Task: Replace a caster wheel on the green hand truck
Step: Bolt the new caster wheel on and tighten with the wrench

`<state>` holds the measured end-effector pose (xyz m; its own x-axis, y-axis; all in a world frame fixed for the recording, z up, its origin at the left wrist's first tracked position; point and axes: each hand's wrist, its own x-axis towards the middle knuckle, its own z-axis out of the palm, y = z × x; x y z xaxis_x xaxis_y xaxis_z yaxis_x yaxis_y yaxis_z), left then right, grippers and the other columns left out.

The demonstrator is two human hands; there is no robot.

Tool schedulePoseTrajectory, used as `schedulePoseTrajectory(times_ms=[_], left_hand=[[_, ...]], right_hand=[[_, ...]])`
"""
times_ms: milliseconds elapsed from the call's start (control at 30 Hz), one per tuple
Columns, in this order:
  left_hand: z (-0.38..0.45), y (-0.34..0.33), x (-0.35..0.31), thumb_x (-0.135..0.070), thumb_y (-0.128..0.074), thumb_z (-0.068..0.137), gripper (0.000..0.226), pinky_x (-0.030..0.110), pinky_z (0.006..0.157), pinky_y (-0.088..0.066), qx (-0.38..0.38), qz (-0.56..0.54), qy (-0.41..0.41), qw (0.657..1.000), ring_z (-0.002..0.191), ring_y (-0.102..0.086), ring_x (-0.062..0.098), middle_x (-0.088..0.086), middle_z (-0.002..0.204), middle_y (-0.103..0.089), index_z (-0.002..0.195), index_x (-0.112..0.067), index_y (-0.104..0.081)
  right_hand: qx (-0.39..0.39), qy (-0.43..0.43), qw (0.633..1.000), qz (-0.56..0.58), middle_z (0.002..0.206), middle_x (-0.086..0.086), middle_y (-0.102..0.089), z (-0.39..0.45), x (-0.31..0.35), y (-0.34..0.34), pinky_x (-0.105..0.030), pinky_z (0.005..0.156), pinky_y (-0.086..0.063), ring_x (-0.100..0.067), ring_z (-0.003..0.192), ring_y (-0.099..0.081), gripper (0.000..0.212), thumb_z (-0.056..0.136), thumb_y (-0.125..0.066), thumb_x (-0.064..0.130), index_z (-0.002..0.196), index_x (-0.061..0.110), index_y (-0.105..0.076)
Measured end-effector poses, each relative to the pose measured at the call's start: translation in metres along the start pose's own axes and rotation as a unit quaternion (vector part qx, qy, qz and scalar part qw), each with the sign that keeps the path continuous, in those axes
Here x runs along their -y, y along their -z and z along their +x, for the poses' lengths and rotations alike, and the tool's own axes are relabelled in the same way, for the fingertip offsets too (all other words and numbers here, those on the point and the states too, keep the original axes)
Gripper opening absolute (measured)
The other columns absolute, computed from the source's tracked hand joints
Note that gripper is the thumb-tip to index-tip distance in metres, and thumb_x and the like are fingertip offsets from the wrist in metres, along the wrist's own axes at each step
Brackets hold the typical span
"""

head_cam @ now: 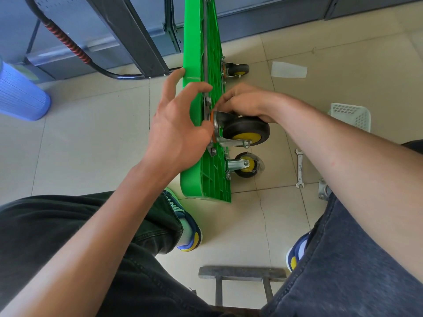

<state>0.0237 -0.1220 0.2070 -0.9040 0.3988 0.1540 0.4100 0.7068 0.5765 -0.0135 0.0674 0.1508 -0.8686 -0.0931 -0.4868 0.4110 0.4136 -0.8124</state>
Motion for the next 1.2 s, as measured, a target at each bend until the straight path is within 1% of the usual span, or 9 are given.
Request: schedulePoseTrajectory(times_ms=[100, 233, 400, 533, 667, 833, 900, 1033, 1200], left_hand=[[-0.0001, 0.0003, -0.0011, -0.011, -0.073, 0.079, 0.05, 0.009, 0.083, -0.033, -0.002, 0.007, 0.004, 1.0, 0.133, -0.047, 0.026, 0.003, 0.158, -0.032, 0.126, -0.027, -0.064], [-0.0004, 0.001, -0.0018, -0.011, -0.073, 0.08, 0.049, 0.021, 0.089, -0.04, 0.0, 0.004, -0.001, 1.0, 0.133, -0.047, 0.027, 0.004, 0.158, -0.033, 0.126, -0.026, -0.064], [0.0, 0.0002, -0.0008, -0.011, -0.073, 0.08, 0.05, 0.011, 0.083, -0.037, 0.004, 0.004, -0.003, 1.0, 0.131, -0.048, 0.027, 0.003, 0.158, -0.032, 0.126, -0.026, -0.063], [-0.0005, 0.0004, -0.0012, -0.011, -0.073, 0.08, 0.05, 0.011, 0.084, -0.037, 0.005, 0.004, -0.001, 1.0, 0.133, -0.046, 0.026, 0.003, 0.158, -0.031, 0.127, -0.027, -0.063], [-0.0002, 0.0007, -0.0015, -0.01, -0.073, 0.081, 0.05, 0.001, 0.08, -0.031, 0.003, 0.003, 0.0, 1.0, 0.133, -0.045, 0.024, 0.003, 0.158, -0.032, 0.127, -0.026, -0.063], [-0.0002, 0.0004, -0.0009, -0.009, -0.073, 0.08, 0.05, 0.0, 0.079, -0.03, 0.0, -0.001, 0.003, 1.0, 0.131, -0.048, 0.022, 0.002, 0.158, -0.032, 0.126, -0.027, -0.064], [-0.0002, 0.0009, -0.0017, -0.009, -0.072, 0.079, 0.051, 0.003, 0.082, -0.032, 0.001, -0.001, 0.004, 1.0, 0.133, -0.047, 0.024, 0.001, 0.158, -0.032, 0.126, -0.027, -0.063], [-0.0005, 0.001, -0.0022, -0.01, -0.072, 0.08, 0.05, 0.027, 0.092, -0.044, 0.005, -0.004, -0.002, 1.0, 0.134, -0.046, 0.026, 0.001, 0.158, -0.032, 0.126, -0.027, -0.063], [-0.001, -0.0001, -0.001, -0.009, -0.074, 0.08, 0.051, 0.008, 0.086, -0.032, 0.0, 0.003, 0.007, 1.0, 0.136, -0.044, 0.024, -0.001, 0.158, -0.032, 0.126, -0.028, -0.063]], right_hand=[[0.001, -0.004, 1.0, -0.003, 0.097, -0.006, -0.075, 0.0013, -0.0005, -0.0004, -0.03, 0.069, -0.056, -0.019, 0.078, -0.069, 0.011, 0.094, -0.067, 0.013, 0.095, 0.021, -0.075], [0.001, -0.007, 1.0, -0.002, 0.1, -0.009, -0.076, 0.0013, 0.0002, 0.0, -0.037, 0.079, -0.061, -0.024, 0.083, -0.072, 0.009, 0.093, -0.07, 0.016, 0.096, 0.019, -0.077], [0.015, -0.02, 1.0, -0.015, 0.1, -0.014, -0.077, -0.0037, 0.0013, 0.0023, -0.057, 0.089, -0.058, -0.038, 0.095, -0.073, 0.021, 0.086, -0.071, 0.021, 0.104, 0.013, -0.078], [0.013, -0.032, 0.999, -0.02, 0.1, -0.013, -0.077, -0.0044, 0.003, 0.002, -0.054, 0.089, -0.06, -0.031, 0.088, -0.076, 0.024, 0.088, -0.073, 0.023, 0.11, 0.011, -0.076], [0.003, -0.035, 0.999, -0.017, 0.101, -0.012, -0.076, -0.0032, 0.0031, 0.0004, -0.048, 0.088, -0.061, -0.03, 0.089, -0.075, 0.024, 0.091, -0.073, 0.025, 0.111, 0.012, -0.076], [-0.007, -0.014, 1.0, -0.003, 0.1, -0.008, -0.075, 0.0004, 0.002, -0.001, -0.03, 0.066, -0.057, -0.019, 0.077, -0.07, 0.012, 0.093, -0.071, 0.017, 0.103, 0.017, -0.077], [-0.007, -0.012, 1.0, -0.003, 0.099, -0.009, -0.076, -0.0007, 0.0021, -0.0005, -0.035, 0.073, -0.061, -0.023, 0.08, -0.072, 0.014, 0.091, -0.072, 0.021, 0.103, 0.015, -0.078], [0.029, -0.028, 0.999, 0.006, 0.096, -0.013, -0.077, -0.0051, 0.0045, 0.0015, -0.054, 0.09, -0.06, -0.036, 0.094, -0.075, 0.026, 0.085, -0.071, 0.025, 0.105, 0.009, -0.076], [0.029, -0.029, 0.999, 0.002, 0.101, -0.015, -0.076, -0.0059, 0.0042, -0.0002, -0.06, 0.087, -0.058, -0.039, 0.094, -0.074, 0.032, 0.077, -0.07, 0.022, 0.107, 0.01, -0.077]])
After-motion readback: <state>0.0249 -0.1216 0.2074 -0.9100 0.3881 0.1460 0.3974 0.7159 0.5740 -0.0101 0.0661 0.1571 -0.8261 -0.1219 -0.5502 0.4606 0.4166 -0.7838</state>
